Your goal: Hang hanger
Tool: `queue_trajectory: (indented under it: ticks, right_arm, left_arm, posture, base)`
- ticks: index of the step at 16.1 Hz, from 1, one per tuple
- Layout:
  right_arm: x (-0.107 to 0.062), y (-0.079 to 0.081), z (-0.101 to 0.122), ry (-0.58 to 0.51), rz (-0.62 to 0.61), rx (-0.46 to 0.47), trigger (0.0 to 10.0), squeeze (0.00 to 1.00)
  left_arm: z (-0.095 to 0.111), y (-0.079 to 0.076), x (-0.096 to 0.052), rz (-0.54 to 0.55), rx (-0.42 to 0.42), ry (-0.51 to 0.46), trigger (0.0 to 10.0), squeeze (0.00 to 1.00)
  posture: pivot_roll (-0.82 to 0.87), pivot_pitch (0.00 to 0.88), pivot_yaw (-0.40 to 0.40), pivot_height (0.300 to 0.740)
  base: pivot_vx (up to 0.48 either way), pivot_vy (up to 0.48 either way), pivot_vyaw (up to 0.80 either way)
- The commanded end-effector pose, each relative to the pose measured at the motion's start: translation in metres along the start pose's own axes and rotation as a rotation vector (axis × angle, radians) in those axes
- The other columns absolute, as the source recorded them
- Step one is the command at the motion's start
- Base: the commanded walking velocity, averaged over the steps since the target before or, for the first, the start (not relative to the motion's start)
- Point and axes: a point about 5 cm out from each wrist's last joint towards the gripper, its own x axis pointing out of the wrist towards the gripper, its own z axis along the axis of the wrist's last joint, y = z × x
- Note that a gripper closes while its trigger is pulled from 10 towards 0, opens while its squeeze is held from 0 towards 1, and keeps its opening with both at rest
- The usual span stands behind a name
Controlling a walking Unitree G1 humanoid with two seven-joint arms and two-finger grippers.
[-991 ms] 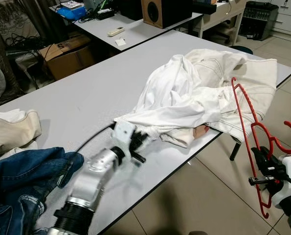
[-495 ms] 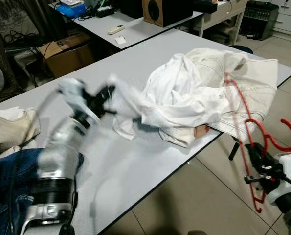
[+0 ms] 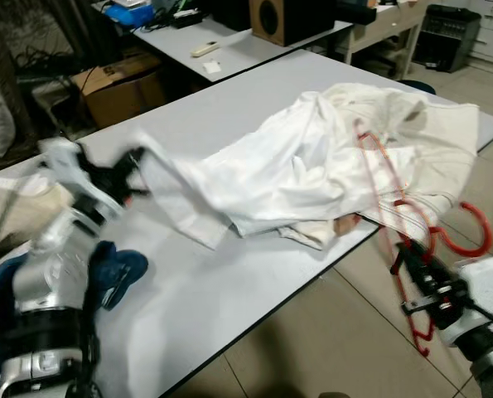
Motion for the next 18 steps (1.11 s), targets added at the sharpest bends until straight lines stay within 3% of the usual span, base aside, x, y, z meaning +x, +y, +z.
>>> queue_trajectory:
  ticks: [1, 4, 5, 9, 11, 15, 17, 18]
  right_arm:
    - [-0.001, 0.017, 0.006, -0.001, 0.156, 0.026, 10.0, 0.0]
    - [0.0, 0.035, 0.015, 0.008, 0.34, 0.044, 10.0, 0.0]
    - [0.003, 0.043, 0.018, 0.016, 0.432, 0.044, 10.0, 0.0]
    - [0.012, 0.049, 0.018, 0.049, 0.529, 0.035, 10.0, 0.0]
    - [0.018, 0.045, 0.014, 0.09, 0.498, 0.034, 10.0, 0.0]
    - [0.027, 0.024, -0.002, 0.211, 0.335, -0.021, 10.0, 0.0]
    - [0.029, 0.016, -0.001, 0.207, 0.281, -0.032, 10.0, 0.0]
    - [0.028, 0.011, 0.012, 0.129, 0.256, 0.001, 10.0, 0.0]
  left_arm:
    - [0.008, -0.008, 0.006, -0.034, 0.076, -0.006, 0.0, 0.0]
    - [0.022, -0.026, 0.022, -0.099, 0.091, -0.101, 0.0, 0.0]
    - [0.035, -0.039, 0.032, -0.145, 0.108, -0.155, 0.0, 0.0]
    - [0.058, -0.056, 0.045, -0.188, 0.173, -0.255, 0.0, 0.0]
    - [0.072, -0.067, 0.044, -0.263, 0.16, -0.329, 0.0, 0.0]
    - [0.081, -0.076, 0.038, -0.371, 0.119, -0.38, 0.0, 0.0]
    - [0.083, -0.074, 0.037, -0.36, 0.117, -0.388, 0.0, 0.0]
    - [0.08, -0.066, 0.038, -0.319, 0.147, -0.364, 0.0, 0.0]
  posture:
    - [-0.25, 0.0, 0.147, 0.74]
    - [-0.26, 0.0, 0.149, 0.74]
    - [-0.25, 0.0, 0.148, 0.74]
    - [-0.24, 0.0, 0.139, 0.74]
    - [-0.24, 0.0, 0.138, 0.74]
    - [-0.24, 0.0, 0.138, 0.74]
    - [-0.24, 0.0, 0.138, 0.74]
    - [-0.23, 0.0, 0.135, 0.74]
  base:
    - [0.0, 0.0, 0.0]
    - [0.0, 0.0, 0.0]
    - [0.0, 0.0, 0.0]
    - [0.0, 0.0, 0.0]
    - [0.0, 0.0, 0.0]
    - [0.0, 0.0, 0.0]
    - [0.0, 0.0, 0.0]
    - [0.0, 0.0, 0.0]
